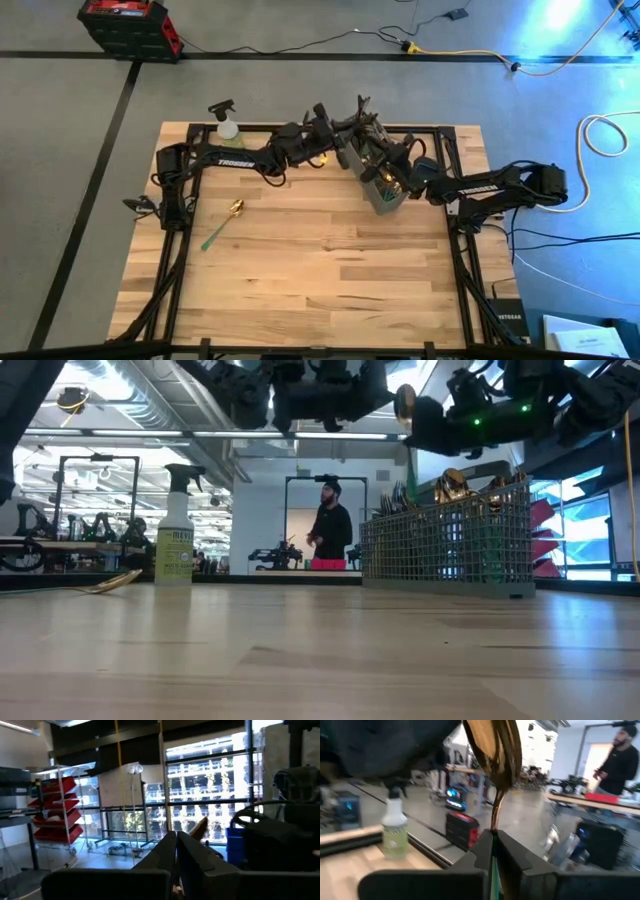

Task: Sort silverware
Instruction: Put the green spoon into the silverware basket

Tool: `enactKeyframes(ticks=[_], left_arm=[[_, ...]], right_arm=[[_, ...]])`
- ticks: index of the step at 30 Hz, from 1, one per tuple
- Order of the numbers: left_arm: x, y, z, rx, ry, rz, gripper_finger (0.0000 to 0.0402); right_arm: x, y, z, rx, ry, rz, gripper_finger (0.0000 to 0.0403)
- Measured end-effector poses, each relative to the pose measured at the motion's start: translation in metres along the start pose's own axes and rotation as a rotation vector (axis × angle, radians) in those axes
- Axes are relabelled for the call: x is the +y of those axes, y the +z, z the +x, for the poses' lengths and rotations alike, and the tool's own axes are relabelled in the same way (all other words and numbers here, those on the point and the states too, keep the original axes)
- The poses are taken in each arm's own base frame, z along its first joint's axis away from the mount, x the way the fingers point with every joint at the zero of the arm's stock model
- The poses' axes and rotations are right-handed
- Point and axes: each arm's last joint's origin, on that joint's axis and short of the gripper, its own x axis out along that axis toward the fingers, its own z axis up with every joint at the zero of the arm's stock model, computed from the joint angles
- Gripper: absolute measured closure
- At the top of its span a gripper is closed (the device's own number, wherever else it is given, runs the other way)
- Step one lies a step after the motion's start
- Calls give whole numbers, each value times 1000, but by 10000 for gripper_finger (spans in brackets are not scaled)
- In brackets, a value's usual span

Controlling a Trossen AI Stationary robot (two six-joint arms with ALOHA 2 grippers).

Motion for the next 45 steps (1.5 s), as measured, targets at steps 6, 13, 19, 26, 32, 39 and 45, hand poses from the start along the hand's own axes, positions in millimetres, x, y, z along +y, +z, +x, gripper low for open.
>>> enactKeyframes(ticks=[6, 13, 19, 26, 32, 39, 45], left_arm=[[-9, 0, -7, -57, -56, -20, 401], [-10, 3, -8, -51, -135, -14, 401], [7, 36, -30, -36, -156, 15, 401], [16, 71, -106, 99, -139, 121, 401], [23, 86, -196, 277, -117, 77, 401], [25, 65, -284, 392, 48, -46, 401], [9, 31, -316, 524, -89, -133, 401]], right_arm=[[0, -7, -4, 47, -46, -26, 402], [-1, -21, -30, 103, -102, -66, 402], [-7, -30, -48, 114, -120, -16, 403], [-1, -28, -54, 103, -73, 15, 401], [2, -28, -60, 109, -131, 19, 374], [8, -13, -54, 61, -96, 64, 309], [19, 15, -45, -14, 26, 90, 285]])
